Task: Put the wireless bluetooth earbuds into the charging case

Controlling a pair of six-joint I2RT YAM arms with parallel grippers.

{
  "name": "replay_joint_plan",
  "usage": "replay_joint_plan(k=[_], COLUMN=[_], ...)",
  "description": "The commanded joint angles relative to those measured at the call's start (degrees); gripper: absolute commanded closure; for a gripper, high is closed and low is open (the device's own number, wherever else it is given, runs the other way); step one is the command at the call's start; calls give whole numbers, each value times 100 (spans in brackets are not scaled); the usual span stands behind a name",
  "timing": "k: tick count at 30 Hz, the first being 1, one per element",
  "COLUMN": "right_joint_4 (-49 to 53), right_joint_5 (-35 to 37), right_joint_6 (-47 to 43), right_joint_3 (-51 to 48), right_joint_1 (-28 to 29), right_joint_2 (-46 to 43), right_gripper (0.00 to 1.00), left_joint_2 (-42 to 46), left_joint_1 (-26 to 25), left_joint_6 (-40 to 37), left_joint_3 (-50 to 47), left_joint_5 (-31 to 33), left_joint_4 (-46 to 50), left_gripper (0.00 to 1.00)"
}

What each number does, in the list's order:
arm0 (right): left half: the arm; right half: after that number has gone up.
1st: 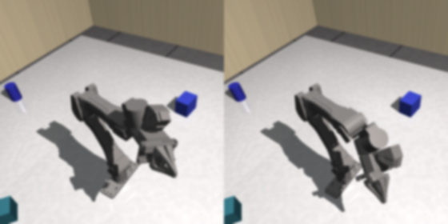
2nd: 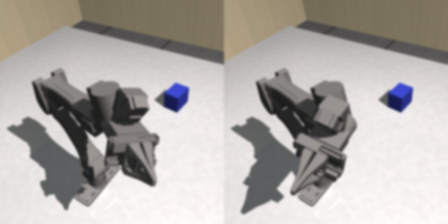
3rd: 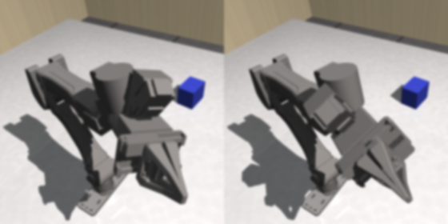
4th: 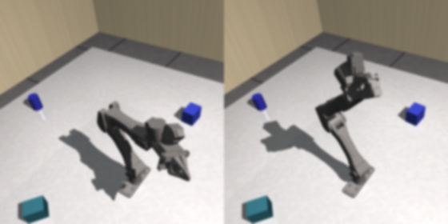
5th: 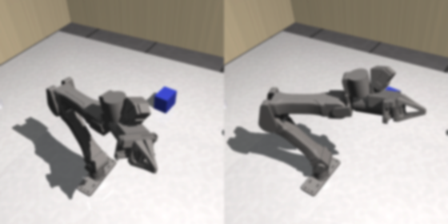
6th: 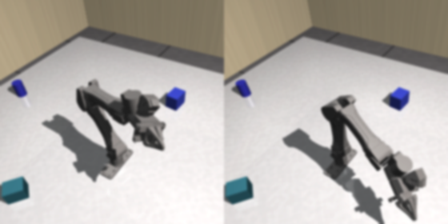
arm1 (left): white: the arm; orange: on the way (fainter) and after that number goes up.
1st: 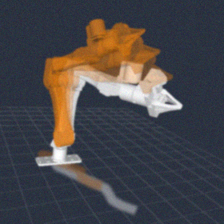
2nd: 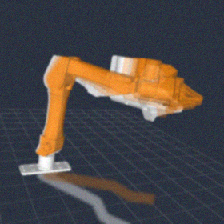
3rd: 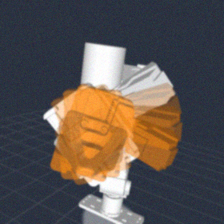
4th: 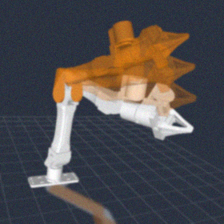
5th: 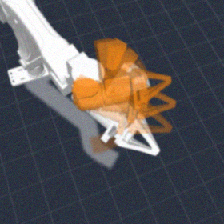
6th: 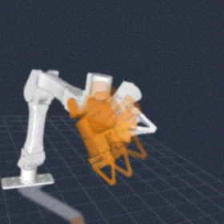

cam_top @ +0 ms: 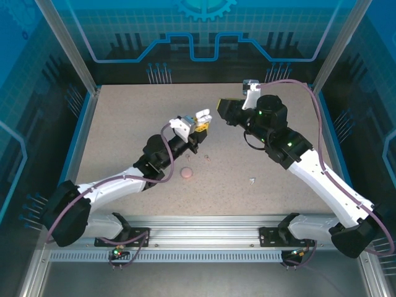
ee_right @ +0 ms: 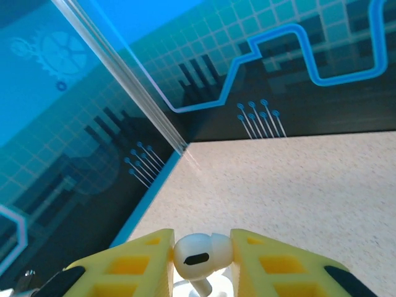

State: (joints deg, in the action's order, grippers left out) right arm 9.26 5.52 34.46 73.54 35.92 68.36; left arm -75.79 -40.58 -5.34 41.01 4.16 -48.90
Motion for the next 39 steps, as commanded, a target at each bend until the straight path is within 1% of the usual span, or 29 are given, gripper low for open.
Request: replay_joint_plan(k=[1, 6, 12, 21, 39], right_joint_4=[-726, -1052, -1276, -1543, -1802], right_joint_5=[-317, -359, -459, -500, -570], right_joint_6=[-5, 86, 86, 156, 276], right_joint_3=[-39, -173, -216, -270, -279], right_joint_1=[-61, -50, -24, -11, 183], right_joint_2=[-19, -129, -158, -53, 319], right_gripper=[71, 71, 71, 71, 72], left_joint_2=[-230, -523, -794, -976, -998], left_joint_1=[-118, -158, -166, -162, -166], left_joint_6=[-453, -731, -976, -963, -821], left_joint_3=[332, 579, 869, 1136, 1194], left_joint_5=[378, 591, 743, 679, 654], left_joint_4=[-857, -1331, -1677, -1682, -1615], left_gripper=[100, 100, 100, 100, 100])
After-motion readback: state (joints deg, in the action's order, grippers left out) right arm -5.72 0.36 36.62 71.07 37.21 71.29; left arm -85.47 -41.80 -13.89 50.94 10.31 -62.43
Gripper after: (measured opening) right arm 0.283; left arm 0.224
